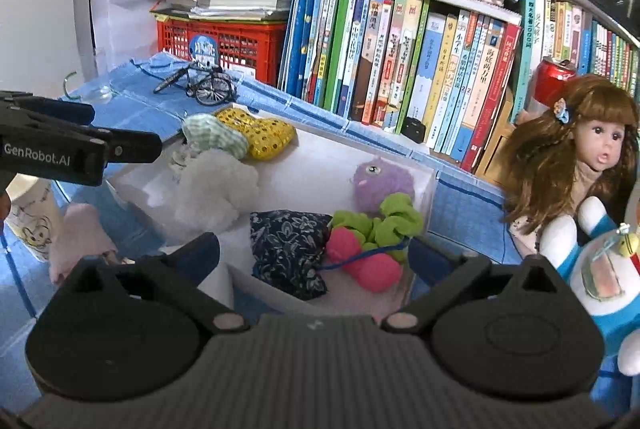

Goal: Organize soft objects
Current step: 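Open the right tool to drop the pouch in the box while the left tool releases the fluffy plush, then withdraw both tools toward the pink cloth and the white tissue on the table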

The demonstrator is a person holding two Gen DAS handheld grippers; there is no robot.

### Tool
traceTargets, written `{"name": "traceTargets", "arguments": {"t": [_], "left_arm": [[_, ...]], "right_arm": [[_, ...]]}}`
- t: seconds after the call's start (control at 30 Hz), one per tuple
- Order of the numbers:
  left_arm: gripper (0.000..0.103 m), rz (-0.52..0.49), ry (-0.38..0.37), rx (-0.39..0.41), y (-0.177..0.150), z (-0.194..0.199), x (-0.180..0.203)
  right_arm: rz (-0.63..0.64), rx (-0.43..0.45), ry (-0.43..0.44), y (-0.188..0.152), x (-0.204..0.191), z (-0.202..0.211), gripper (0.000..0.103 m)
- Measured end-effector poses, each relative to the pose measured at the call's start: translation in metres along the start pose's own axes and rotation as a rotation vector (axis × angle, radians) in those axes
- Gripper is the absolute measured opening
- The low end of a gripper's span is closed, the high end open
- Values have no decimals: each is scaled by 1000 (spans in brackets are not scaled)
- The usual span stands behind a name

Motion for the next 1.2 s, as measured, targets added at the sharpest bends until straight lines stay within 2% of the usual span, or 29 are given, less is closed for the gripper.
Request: {"name": "traceTargets", "arguments": {"t": [0.2,0.4,0.5,0.57,0.73,0.97,1.2], "left_arm": [[103,-13,-9,22,-5,25,-7],[103,-36,-8,35,-12,50,-13],[103,-53,-48,18,-18,61,-11],[103,-71,-79,13,-24,71,-7],[103,-157,-80,3,-41,88,7],[103,-193,-89,-25,-69,98,17],[103,-236,-85,-29,-100,107,28]], "right_arm": [[5,16,-49,2,-8,20,103],[-12,28,-57,-2,-12,38,103],[-36,31,-49,-4,-11,48,103],[-52,33,-46,-7,-8,55,103],[-103,48,-60,-14,5,75,103],[-124,46,-105,-34,23,103,103],[-167,42,-147,-74,36,130,103]]}}
Point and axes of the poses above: each gripper's, at about its wrist camera, not at the fingertips, and z roughly against the way its jaws point, x to its right, y to its top, the point moved 5 cm from there along -z, roughly the way its jaws point, and after that the axes turned 11 degrees about -y, right-handed, at the moved point
